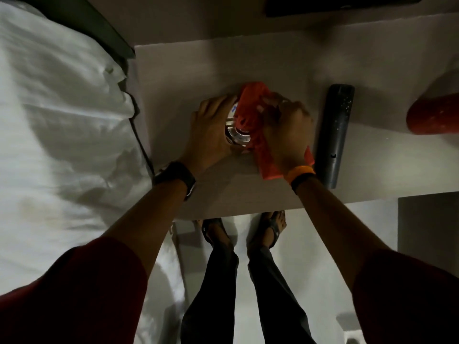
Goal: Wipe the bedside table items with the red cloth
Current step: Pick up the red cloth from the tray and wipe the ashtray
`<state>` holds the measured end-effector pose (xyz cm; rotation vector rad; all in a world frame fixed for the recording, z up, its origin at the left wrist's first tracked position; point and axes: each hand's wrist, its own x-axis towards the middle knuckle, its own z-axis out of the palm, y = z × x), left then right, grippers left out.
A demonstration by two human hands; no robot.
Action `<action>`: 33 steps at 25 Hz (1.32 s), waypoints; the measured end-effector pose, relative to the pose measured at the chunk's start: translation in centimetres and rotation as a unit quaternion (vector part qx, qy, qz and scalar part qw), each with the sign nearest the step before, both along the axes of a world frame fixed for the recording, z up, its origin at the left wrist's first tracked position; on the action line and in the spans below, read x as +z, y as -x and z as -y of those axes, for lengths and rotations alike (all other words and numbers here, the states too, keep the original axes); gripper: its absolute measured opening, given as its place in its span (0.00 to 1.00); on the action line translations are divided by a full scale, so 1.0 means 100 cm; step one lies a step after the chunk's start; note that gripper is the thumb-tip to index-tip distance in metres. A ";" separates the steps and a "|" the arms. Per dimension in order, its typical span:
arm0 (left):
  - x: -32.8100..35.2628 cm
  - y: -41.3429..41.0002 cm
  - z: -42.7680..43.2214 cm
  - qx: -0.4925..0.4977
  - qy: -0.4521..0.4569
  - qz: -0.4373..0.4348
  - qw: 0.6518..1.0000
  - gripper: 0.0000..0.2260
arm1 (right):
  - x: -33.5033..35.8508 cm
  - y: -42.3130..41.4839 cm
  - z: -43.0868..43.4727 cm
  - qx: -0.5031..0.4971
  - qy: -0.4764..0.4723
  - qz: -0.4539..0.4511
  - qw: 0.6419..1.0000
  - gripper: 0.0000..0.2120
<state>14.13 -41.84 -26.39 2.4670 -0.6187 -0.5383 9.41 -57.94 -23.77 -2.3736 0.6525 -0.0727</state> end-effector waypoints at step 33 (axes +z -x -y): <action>0.017 -0.028 0.000 -0.160 -0.095 -0.078 0.979 0.47 | 0.002 0.043 0.006 0.064 -0.024 -0.087 0.994 0.22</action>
